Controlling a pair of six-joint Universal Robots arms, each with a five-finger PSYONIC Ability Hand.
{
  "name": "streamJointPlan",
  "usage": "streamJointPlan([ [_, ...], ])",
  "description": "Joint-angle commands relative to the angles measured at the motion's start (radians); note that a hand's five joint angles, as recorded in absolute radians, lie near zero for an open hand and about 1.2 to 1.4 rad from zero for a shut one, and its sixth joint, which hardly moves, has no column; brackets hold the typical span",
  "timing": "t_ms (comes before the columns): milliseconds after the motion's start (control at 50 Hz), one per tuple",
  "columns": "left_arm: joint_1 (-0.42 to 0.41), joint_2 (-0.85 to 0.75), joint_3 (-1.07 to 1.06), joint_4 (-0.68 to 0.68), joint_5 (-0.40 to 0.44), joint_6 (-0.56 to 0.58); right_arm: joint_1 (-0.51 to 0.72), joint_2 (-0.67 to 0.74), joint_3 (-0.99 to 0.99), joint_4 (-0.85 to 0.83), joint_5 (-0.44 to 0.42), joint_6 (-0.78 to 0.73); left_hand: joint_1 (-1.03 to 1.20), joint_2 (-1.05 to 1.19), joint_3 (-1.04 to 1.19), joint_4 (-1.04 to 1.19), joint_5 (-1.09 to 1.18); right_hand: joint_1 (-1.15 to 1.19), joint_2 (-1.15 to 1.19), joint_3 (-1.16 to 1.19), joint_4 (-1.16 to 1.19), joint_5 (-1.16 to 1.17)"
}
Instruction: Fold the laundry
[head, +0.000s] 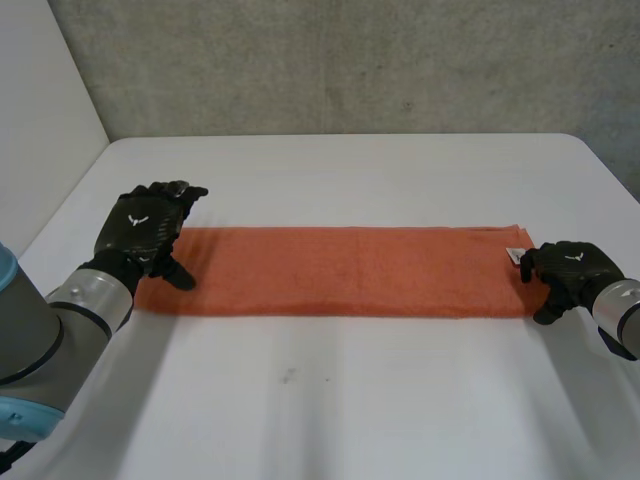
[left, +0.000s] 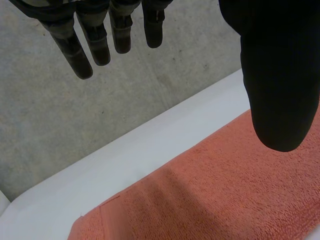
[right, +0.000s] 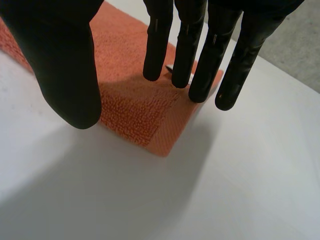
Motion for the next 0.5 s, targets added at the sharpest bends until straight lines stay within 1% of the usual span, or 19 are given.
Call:
streamJointPlan([
  [20,-0.002,0.000,0.001,-0.004,0.000,0.002,-0.006,0.026,-0.023,0.001,0.008,-0.005,-0.018,-0.026,-0.042,-0.030,-0.048,0.258,0.170,0.162,0.161,0.187],
  [120,0.001,-0.001,0.001,-0.004,0.000,0.003,-0.011,0.046,-0.031,0.001,0.011,-0.006,-0.018,-0.026,-0.042,-0.030,-0.048,0.281,0.194,0.185,0.184,0.210],
  [160,0.001,-0.001,0.001,-0.004,0.000,0.003,-0.012,0.056,-0.040,0.001,0.012,-0.006,-0.018,-0.026,-0.042,-0.030,-0.048,0.390,0.302,0.294,0.292,0.318],
  [180,0.001,-0.001,0.001,-0.004,0.000,0.003,-0.012,0.056,-0.040,0.001,0.012,-0.006,-0.018,-0.026,-0.042,-0.030,-0.048,0.390,0.302,0.294,0.293,0.319],
  [200,0.001,-0.001,0.001,-0.004,0.000,0.003,-0.012,0.059,-0.043,0.001,0.012,-0.006,-0.018,-0.026,-0.042,-0.030,-0.048,0.489,0.401,0.393,0.392,0.418],
  [220,0.001,-0.001,0.001,-0.005,0.000,0.003,-0.016,0.064,-0.049,-0.001,0.012,-0.006,-0.018,-0.026,-0.042,-0.030,-0.048,0.801,0.713,0.705,0.704,0.730],
  [240,0.001,-0.003,0.001,-0.005,0.000,0.003,-0.025,0.069,-0.057,-0.004,0.014,-0.006,-0.018,-0.026,-0.042,-0.030,-0.048,0.847,0.759,0.751,0.749,0.775],
  [360,0.001,-0.001,-0.001,-0.005,0.000,0.003,-0.049,0.093,-0.089,0.001,0.029,-0.008,-0.018,-0.026,-0.042,-0.030,-0.048,0.847,0.759,0.751,0.750,0.776],
  [500,0.001,-0.001,-0.004,-0.005,0.000,0.003,-0.085,0.096,-0.098,0.001,0.072,-0.008,-0.018,-0.026,-0.042,-0.030,-0.048,0.847,0.759,0.751,0.750,0.776],
])
